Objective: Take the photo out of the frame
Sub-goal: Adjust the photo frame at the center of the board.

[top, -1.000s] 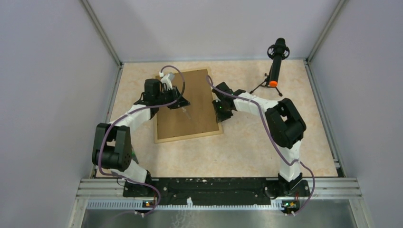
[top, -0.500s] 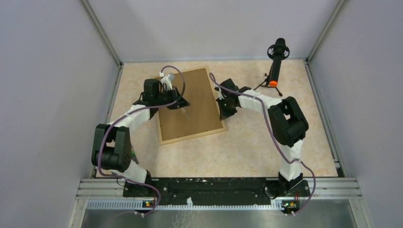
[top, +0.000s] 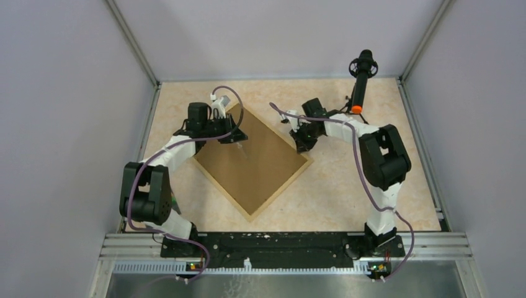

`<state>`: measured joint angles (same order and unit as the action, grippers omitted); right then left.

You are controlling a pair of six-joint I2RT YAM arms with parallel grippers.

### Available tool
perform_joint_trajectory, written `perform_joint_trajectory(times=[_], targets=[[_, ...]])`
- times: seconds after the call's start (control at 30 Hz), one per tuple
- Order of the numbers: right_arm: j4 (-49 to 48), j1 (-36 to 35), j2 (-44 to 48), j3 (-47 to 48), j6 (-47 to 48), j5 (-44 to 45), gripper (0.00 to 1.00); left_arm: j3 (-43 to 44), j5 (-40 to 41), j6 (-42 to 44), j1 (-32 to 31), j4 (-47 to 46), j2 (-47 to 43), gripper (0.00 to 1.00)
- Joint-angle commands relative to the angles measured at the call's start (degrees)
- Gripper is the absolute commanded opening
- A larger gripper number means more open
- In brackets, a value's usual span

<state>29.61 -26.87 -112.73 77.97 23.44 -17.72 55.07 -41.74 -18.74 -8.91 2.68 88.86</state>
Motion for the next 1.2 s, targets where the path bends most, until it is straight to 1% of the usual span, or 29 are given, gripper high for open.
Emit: perform_joint_trajectory(times=[0.0,0.07,0.17,0.3,0.43,0.5,0.67,0.7,0.73,0.77,0.8,0.83,0.87,0.9,0.97,1.03,1.1,1.17], targets=[[8.17,5.68,-1.82,-2.31,23.56,0.34,0.00,2.40,-0.67,2.94,0.46,1.11,-2.58,0.00],[8.77,7.22,-3.50,0.04,27.64,0.17,0.00,2.12,-0.86,3.09,0.45,1.31,-2.93,0.00],[10.93,8.31,-7.50,6.44,33.47,-2.57,0.00,1.72,-1.36,2.90,0.42,1.50,-2.87,0.00],[16.15,8.29,-14.08,18.00,38.98,-7.00,0.00,1.99,-2.13,2.25,0.32,1.06,-2.24,0.00],[21.44,8.28,-18.73,27.08,44.59,-10.63,0.00,2.41,-2.54,2.26,0.29,1.66,-1.56,0.00],[23.60,8.24,-20.24,30.05,47.57,-11.48,0.00,2.13,-2.58,2.08,0.21,1.63,-1.52,0.00],[25.87,7.25,-20.93,31.71,52.75,-11.50,0.00,0.79,-3.12,0.81,-0.06,0.43,-1.54,0.00],[26.05,7.06,-20.77,32.24,52.29,-11.89,0.01,0.67,-3.37,0.51,-0.13,-0.05,-1.45,0.00],[25.96,6.87,-20.58,32.97,50.96,-12.34,0.08,0.60,-3.54,0.14,-0.21,-0.48,-1.34,0.00],[25.68,6.76,-20.40,34.04,48.21,-12.77,0.19,0.57,-3.53,-0.46,-0.27,-1.25,-1.20,0.00],[25.19,6.75,-20.35,35.65,45.06,-13.34,0.34,0.57,-3.63,-1.35,-0.24,-2.02,-1.00,0.00],[24.63,6.72,-20.26,37.38,40.94,-13.42,0.46,0.57,-3.90,-2.54,-0.23,-3.67,-0.70,0.00],[24.51,6.81,-20.14,39.14,37.30,-13.39,0.53,0.57,-4.23,-4.02,-0.23,-6.15,-0.36,0.00],[24.91,7.02,-19.85,40.86,34.48,-13.95,0.58,0.57,-4.46,-5.79,-0.24,-8.13,0.01,0.00],[24.83,7.84,-18.23,42.83,29.07,-15.79,0.61,0.60,-4.19,-10.16,-0.32,-12.12,1.00,0.00],[23.58,8.84,-15.54,42.79,23.51,-18.30,0.62,1.22,-3.98,-13.77,-0.53,-15.40,2.18,0.00],[20.75,9.45,-11.74,41.03,17.22,-20.95,0.63,2.51,-3.12,-16.73,-0.86,-17.28,3.48,0.00],[16.23,9.49,-6.68,36.63,10.00,-23.86,0.66,3.49,-2.10,-19.72,-1.44,-19.45,4.15,0.00]])
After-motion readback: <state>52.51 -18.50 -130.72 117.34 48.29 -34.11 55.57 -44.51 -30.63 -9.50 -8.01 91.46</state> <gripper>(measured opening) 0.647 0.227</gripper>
